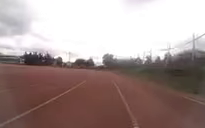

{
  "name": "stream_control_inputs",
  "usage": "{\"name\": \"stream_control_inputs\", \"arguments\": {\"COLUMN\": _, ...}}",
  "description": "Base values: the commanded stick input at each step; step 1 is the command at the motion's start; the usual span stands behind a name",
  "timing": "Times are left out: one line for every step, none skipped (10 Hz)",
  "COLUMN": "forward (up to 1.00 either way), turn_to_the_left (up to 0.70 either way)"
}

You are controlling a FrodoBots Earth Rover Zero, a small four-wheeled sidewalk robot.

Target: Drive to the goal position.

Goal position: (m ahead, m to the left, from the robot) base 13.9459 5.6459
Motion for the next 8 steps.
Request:
{"name": "stream_control_inputs", "arguments": {"forward": 0.7, "turn_to_the_left": 0.0}}
{"name": "stream_control_inputs", "arguments": {"forward": 0.7, "turn_to_the_left": 0.0}}
{"name": "stream_control_inputs", "arguments": {"forward": 0.7, "turn_to_the_left": 0.0}}
{"name": "stream_control_inputs", "arguments": {"forward": 0.7, "turn_to_the_left": 0.0}}
{"name": "stream_control_inputs", "arguments": {"forward": 0.7, "turn_to_the_left": 0.0}}
{"name": "stream_control_inputs", "arguments": {"forward": 0.7, "turn_to_the_left": 0.0}}
{"name": "stream_control_inputs", "arguments": {"forward": 0.7, "turn_to_the_left": 0.0}}
{"name": "stream_control_inputs", "arguments": {"forward": 0.7, "turn_to_the_left": 0.0}}
